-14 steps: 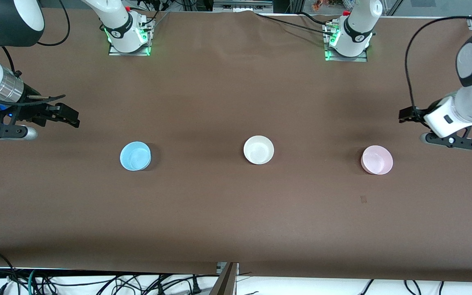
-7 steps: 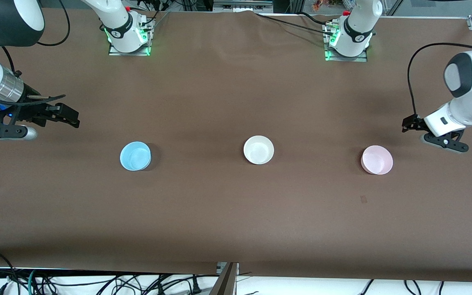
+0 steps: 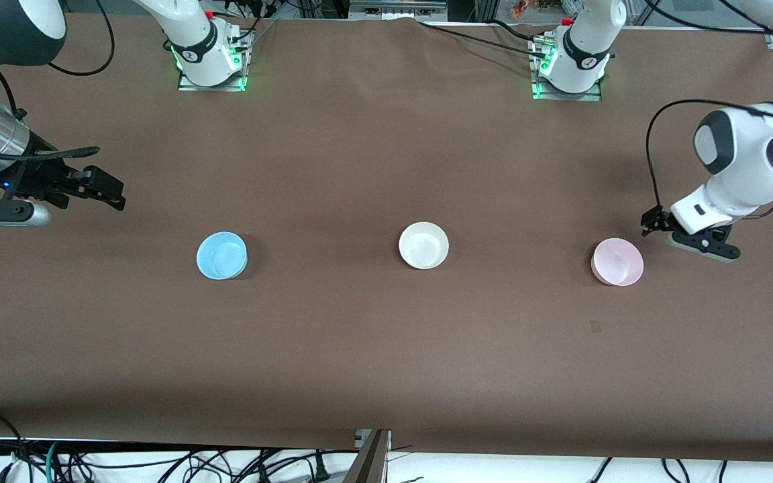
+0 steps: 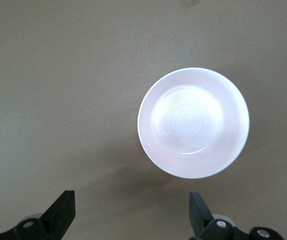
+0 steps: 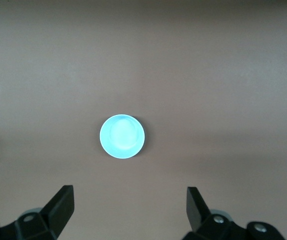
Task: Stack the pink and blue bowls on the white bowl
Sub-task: 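Move the left gripper over to the pink bowl, then grasp the pink bowl rim with the left gripper and lift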
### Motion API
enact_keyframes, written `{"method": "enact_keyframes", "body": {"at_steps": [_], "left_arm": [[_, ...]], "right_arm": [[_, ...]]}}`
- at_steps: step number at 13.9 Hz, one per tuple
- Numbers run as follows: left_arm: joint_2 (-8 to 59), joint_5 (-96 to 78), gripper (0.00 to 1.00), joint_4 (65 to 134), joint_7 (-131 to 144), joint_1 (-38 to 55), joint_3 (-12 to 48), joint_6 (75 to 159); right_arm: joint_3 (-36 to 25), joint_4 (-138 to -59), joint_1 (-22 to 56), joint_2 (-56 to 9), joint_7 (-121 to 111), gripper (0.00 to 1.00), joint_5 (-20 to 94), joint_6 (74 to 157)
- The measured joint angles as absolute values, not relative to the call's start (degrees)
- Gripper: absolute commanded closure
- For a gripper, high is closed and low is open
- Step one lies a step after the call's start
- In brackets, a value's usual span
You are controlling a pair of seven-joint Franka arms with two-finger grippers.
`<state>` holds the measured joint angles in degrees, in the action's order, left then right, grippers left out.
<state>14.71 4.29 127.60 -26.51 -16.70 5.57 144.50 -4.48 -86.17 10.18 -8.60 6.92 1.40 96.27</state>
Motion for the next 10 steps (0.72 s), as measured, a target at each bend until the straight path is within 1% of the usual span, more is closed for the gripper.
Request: {"method": "enact_keyframes", "body": {"at_steps": [3, 9, 10], "left_arm": [[18.02, 0.26, 0.0, 126.88, -25.09, -16.67, 5.79, 145.34], [23.74, -0.95, 0.0, 120.73, -24.34, -16.64, 6.02, 146.37], [24.81, -0.95, 0.08, 120.32, -24.16, -16.64, 6.02, 147.33]], "right_arm": [[-4.46, -86.17, 10.26, -8.71, 6.92, 0.01, 1.42, 96.26], [-4.73, -86.17, 9.5, -8.71, 6.92, 0.01, 3.92, 95.89], [-4.79, -86.17, 9.02, -8.71, 6.91, 0.01, 4.09, 95.8]]}}
